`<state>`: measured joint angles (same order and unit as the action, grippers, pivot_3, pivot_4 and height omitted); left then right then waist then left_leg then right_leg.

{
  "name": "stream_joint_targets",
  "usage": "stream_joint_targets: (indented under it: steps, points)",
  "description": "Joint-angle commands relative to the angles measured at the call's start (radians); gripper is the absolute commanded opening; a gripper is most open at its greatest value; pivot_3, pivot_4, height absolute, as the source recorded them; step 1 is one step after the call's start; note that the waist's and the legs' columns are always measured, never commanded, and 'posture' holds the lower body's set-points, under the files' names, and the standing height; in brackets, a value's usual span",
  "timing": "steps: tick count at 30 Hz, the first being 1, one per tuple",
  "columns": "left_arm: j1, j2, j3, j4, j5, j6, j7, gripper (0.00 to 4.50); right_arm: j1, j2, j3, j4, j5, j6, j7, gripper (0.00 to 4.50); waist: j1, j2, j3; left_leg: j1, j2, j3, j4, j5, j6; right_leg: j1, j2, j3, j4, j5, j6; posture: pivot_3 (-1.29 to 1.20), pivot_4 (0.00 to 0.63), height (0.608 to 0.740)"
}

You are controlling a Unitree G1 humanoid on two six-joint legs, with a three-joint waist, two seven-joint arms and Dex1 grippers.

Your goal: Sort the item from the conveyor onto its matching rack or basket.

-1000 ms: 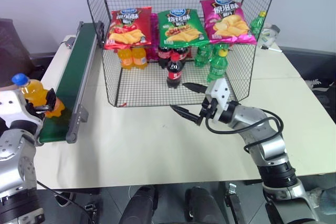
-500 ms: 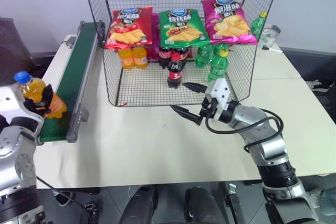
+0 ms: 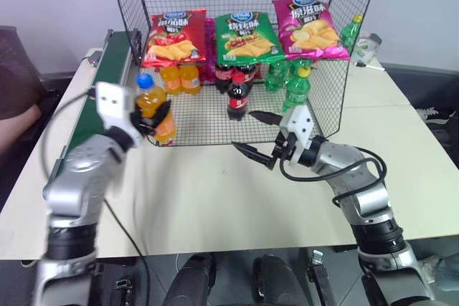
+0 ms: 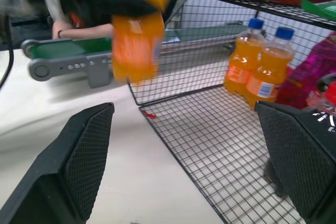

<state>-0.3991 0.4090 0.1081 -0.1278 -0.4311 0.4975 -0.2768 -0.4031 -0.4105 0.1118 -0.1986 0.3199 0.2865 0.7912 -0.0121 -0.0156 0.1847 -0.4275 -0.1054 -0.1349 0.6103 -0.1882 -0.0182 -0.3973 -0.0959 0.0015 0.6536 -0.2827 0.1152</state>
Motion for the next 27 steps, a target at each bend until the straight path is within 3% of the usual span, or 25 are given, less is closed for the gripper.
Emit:
stream_joint_targets:
  steps: [1,6,12,21,22,24,27]
  points:
    - [-0.093,-0.059,-0.034,0.141,0.125,-0.162,0.049,2.45,-0.001,0.000,-0.012,-0.038,-0.001,-0.016,-0.014,4.50,0.000,0.000,0.000,0.000,0.000,0.001,0.000,0.000,0.000,0.000,0.000,0.001,0.000,0.000,0.000,0.00,0.150,0.740]
    - [-0.224,-0.163,-0.043,0.463,0.222,-0.384,0.096,2.45,0.008,-0.005,-0.014,-0.050,-0.001,-0.014,-0.025,4.50,0.005,0.000,0.000,0.000,0.000,0.000,0.000,0.000,0.000,0.000,0.000,0.000,0.000,0.000,0.000,0.00,0.150,0.740]
    - [-0.356,-0.214,-0.024,0.780,0.267,-0.625,0.091,2.45,0.018,-0.010,-0.017,-0.064,-0.001,-0.011,-0.037,4.50,0.003,0.000,0.000,-0.001,-0.002,0.000,0.001,0.000,0.000,0.000,0.000,-0.001,0.000,0.000,0.001,0.00,0.150,0.740]
    - [-0.443,-0.219,0.005,1.030,0.272,-0.736,0.094,2.45,0.027,-0.014,-0.018,-0.075,-0.001,-0.008,-0.047,4.50,0.001,0.000,0.000,-0.001,-0.001,0.000,0.002,0.000,0.000,0.000,0.000,-0.001,0.001,0.000,0.001,0.00,0.150,0.740]
    - [-0.444,-0.219,0.013,1.034,0.267,-0.740,0.089,3.49,0.029,-0.015,-0.019,-0.077,-0.001,-0.009,-0.046,4.50,0.000,0.000,0.000,-0.001,-0.001,0.000,0.002,0.000,0.000,0.000,0.000,-0.001,0.001,0.000,0.001,0.00,0.150,0.740]
    - [-0.441,-0.219,0.023,1.028,0.263,-0.749,0.078,4.35,0.031,-0.016,-0.020,-0.078,0.000,-0.008,-0.046,4.50,0.000,0.000,0.000,-0.001,-0.001,0.000,0.002,0.000,0.000,0.000,0.000,-0.001,0.001,0.000,0.001,0.00,0.150,0.740]
    - [-0.431,-0.217,0.030,1.009,0.265,-0.751,0.064,4.43,0.030,-0.017,-0.019,-0.077,0.001,-0.008,-0.046,4.50,0.000,0.000,0.000,-0.001,-0.002,0.000,0.002,0.000,0.000,0.000,0.000,-0.001,0.001,0.000,0.001,0.00,0.150,0.740]
